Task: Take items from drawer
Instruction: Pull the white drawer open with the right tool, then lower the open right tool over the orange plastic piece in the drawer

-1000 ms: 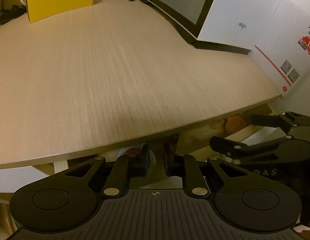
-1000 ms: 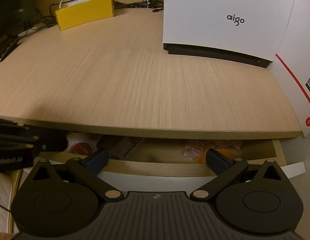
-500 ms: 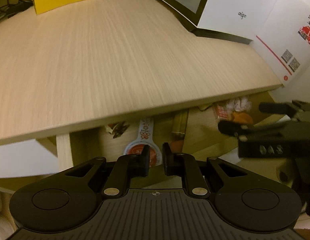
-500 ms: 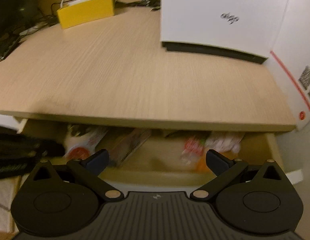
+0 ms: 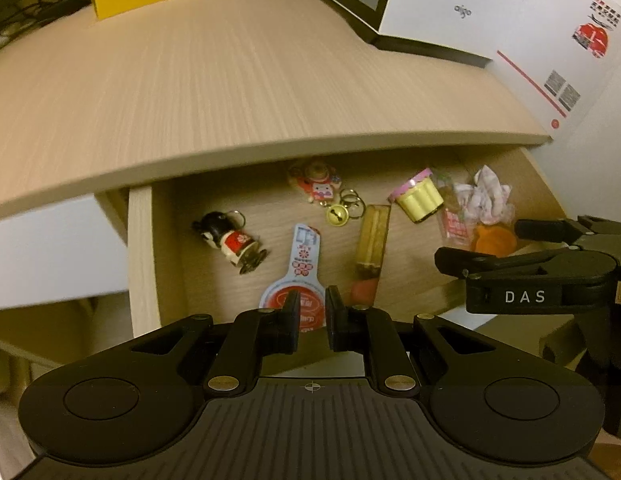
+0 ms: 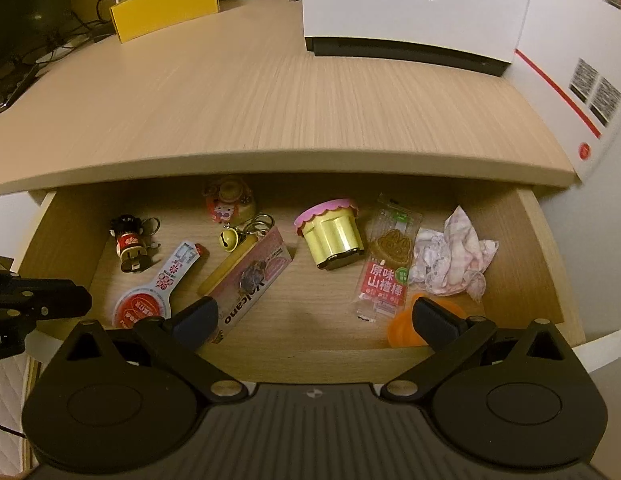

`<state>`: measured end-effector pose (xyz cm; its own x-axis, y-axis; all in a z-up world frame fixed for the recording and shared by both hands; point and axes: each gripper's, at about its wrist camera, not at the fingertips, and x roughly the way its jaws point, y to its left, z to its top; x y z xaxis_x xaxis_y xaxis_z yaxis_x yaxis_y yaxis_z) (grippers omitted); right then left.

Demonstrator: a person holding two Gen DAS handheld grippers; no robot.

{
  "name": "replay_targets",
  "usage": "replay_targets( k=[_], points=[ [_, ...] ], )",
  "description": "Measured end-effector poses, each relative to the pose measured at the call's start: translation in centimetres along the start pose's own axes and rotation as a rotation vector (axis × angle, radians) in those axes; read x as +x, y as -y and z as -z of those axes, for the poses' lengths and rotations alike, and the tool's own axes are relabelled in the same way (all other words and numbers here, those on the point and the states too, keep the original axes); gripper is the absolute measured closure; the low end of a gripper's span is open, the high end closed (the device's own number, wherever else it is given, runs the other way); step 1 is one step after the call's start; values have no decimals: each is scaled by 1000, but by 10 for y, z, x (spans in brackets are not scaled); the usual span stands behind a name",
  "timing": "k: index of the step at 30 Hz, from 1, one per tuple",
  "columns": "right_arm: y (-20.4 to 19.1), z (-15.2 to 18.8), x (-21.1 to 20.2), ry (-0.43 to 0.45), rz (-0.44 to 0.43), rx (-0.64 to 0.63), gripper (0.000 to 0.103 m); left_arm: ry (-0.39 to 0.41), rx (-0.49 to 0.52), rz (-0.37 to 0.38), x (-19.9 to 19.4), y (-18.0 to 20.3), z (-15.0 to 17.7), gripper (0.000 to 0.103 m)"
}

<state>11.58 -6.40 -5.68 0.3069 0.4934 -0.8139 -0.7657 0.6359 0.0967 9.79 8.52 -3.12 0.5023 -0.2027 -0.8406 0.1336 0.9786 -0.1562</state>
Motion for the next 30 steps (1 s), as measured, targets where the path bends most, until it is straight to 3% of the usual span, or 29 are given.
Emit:
replay_targets(
  k=[4, 6, 8, 10, 15, 17, 19, 23, 26, 28, 30],
  points=[
    [-1, 13, -8, 2, -5, -1, 0, 2, -14, -10, -5, 5, 19, 88],
    [0, 20, -9, -6, -56, -25, 0, -4, -15, -24, -6, 10, 27, 88],
    [0, 24, -7, -42, -105, -43, 0, -18, -17, -30, -7, 13, 35, 88],
    [-1, 28, -9, -78, -97, -47, 0, -39, -17, -33, -8, 16, 41, 89],
    [2, 38, -18, -138, -118, -63, 0, -75, 62, 14, -10, 23, 48, 89],
    [6, 37, -26, -115, -142, -82, 0, -79, 104, 38, -11, 21, 41, 89],
    [11, 34, -36, -74, -114, -94, 1, -82, 119, 63, -15, 17, 36, 88],
    [10, 18, -62, 26, -113, -149, 1, -13, 172, 92, -30, 10, 33, 85],
    [1, 5, -72, 118, -60, -227, 1, 59, 137, 91, -41, -3, 26, 86],
    [-10, -11, -64, 125, -21, -259, 2, 97, 109, 106, -45, -14, 22, 86],
    [-17, -25, -50, 118, -39, -253, 10, 128, 86, 115, -42, -22, 18, 86]
  ],
)
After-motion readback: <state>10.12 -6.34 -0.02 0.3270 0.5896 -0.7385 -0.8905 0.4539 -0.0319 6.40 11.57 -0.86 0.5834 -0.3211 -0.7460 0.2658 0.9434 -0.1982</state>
